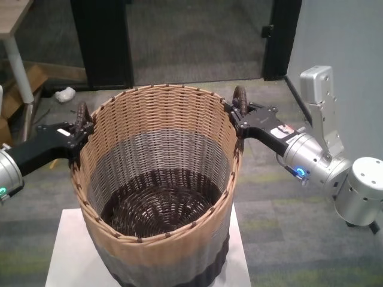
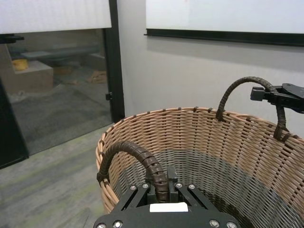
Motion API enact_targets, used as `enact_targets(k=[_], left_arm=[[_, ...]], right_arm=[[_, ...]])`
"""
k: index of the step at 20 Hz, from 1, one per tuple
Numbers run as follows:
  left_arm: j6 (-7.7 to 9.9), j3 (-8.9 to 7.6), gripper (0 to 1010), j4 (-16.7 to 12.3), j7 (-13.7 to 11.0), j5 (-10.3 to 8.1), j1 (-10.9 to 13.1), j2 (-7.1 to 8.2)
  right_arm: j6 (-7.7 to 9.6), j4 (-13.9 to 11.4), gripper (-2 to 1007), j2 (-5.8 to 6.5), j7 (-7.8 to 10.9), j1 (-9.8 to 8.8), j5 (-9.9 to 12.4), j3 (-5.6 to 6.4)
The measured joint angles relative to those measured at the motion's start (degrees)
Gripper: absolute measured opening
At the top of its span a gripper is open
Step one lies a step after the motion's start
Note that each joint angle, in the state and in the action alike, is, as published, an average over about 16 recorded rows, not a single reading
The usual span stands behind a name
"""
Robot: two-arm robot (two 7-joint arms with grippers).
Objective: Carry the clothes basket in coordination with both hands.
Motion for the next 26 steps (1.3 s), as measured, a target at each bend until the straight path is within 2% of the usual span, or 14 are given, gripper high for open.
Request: enact_targets(k=[13,26], left_arm=[[0.20,0.84,167,3.15,-0.07,1.44,-0.95,-0.71],[1.78,1.33,166,7.45,-0.35,0.90,-1.27,-1.60]], right_arm=[[-1.04,4.01,145,-1.68,0.45,0.69,-1.51,-0.75],[-1.58,8.96,144,-3.48,0.99,1.51,-3.02,-1.49]])
